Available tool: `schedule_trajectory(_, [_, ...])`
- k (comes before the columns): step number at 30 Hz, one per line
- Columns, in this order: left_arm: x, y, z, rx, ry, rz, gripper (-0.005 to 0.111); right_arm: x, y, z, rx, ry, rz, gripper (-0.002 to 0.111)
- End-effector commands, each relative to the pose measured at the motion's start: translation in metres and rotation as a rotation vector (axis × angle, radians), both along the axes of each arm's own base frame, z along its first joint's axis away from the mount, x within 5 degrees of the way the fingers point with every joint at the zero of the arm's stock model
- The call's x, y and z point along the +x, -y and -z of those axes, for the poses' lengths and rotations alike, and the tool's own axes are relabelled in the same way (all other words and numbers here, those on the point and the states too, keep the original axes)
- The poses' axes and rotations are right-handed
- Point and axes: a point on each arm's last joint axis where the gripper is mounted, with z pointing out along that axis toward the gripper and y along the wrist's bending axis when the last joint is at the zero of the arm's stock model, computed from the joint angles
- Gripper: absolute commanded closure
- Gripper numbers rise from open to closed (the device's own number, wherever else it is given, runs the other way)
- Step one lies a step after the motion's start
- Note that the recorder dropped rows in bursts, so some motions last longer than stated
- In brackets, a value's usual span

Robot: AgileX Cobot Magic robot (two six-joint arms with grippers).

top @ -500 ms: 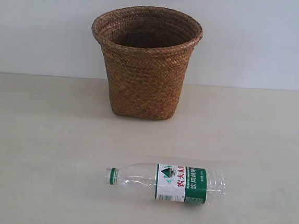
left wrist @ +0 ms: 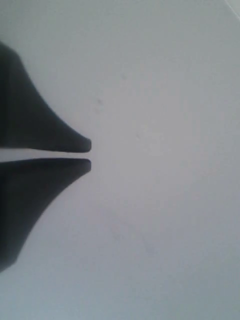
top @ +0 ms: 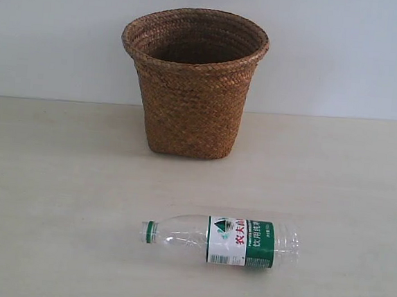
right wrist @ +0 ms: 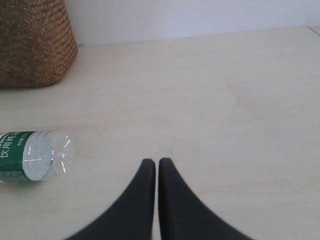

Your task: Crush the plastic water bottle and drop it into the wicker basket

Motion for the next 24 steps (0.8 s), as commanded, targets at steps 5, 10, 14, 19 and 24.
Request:
schedule_trajectory(5, [0.001, 0.025, -0.100, 0.322, 0.361, 0.087, 0.103, 0.000, 0.000, -0.001, -0.006, 0.011, 0.003, 0.108])
schedule_trajectory(10, [0.040, 0.037, -0.133, 0.521, 0.349, 0.124, 0.103, 0.000, 0.000, -0.001, -0.006, 0.011, 0.003, 0.108])
schedule_trajectory(14, [0.095, 0.041, -0.136, 0.656, 0.026, 0.174, 0.103, 0.000, 0.000, -0.001, -0.006, 0.011, 0.003, 0.108])
schedule_trajectory(19, [0.147, 0.037, -0.123, 0.766, -0.406, 0.203, 0.103, 0.000, 0.000, -0.001, -0.006, 0.011, 0.003, 0.108])
schedule_trajectory(24, [0.185, 0.043, -0.106, 0.809, -0.574, 0.281, 0.103, 0.000, 0.000, -0.001, -0.006, 0.011, 0.003, 0.108])
